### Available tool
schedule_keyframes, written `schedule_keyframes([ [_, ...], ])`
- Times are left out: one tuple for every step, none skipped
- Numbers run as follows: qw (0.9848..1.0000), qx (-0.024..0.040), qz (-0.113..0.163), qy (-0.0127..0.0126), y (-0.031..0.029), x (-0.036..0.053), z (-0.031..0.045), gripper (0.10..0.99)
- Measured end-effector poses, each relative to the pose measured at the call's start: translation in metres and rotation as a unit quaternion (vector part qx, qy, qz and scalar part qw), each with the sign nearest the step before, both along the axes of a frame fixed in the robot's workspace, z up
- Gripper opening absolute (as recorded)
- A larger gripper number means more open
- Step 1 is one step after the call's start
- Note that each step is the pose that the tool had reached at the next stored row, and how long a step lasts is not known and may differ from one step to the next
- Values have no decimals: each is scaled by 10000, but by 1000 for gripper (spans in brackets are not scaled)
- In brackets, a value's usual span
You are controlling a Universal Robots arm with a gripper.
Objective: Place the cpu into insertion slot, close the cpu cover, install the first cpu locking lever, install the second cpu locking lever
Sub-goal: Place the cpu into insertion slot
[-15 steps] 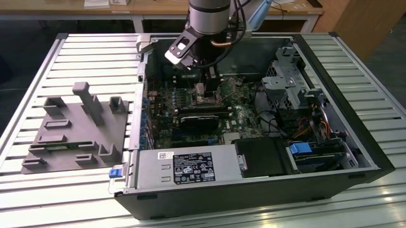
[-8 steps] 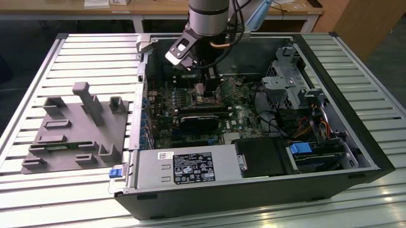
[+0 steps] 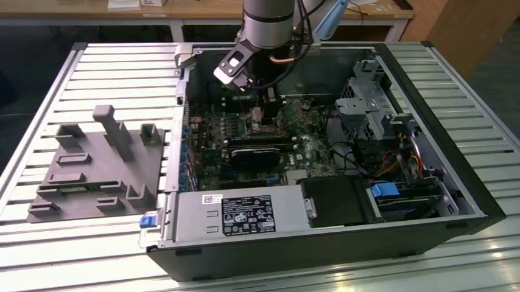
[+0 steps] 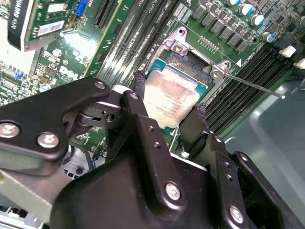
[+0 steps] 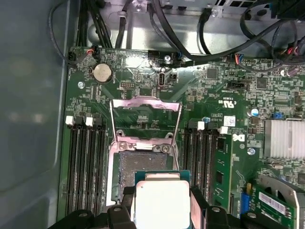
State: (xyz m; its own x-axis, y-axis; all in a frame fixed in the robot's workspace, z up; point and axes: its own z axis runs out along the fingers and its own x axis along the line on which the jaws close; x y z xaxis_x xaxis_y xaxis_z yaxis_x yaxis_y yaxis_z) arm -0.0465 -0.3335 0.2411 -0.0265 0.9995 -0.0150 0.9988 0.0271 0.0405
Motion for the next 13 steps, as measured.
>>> schedule_keyframes([
  [10000,1,-10,0,7,3,-15,541],
  [10000,1,-17,0,14,5,-33,541],
  [10000,0,-24,0,20,8,-51,541],
  [10000,0,-30,0,26,9,-67,541],
  [10000,0,-36,0,34,12,-81,541],
  [10000,0,-42,0,43,14,-94,541],
  [10000,-1,-46,0,53,17,-107,541],
  [10000,-1,-48,1,63,19,-119,541],
  [10000,0,-50,0,74,21,-133,541],
  [10000,0,-51,0,83,23,-146,541],
  [10000,1,-52,0,91,24,-160,541],
  [10000,0,-54,0,97,25,-172,541],
  [10000,0,-56,0,102,25,-186,541],
])
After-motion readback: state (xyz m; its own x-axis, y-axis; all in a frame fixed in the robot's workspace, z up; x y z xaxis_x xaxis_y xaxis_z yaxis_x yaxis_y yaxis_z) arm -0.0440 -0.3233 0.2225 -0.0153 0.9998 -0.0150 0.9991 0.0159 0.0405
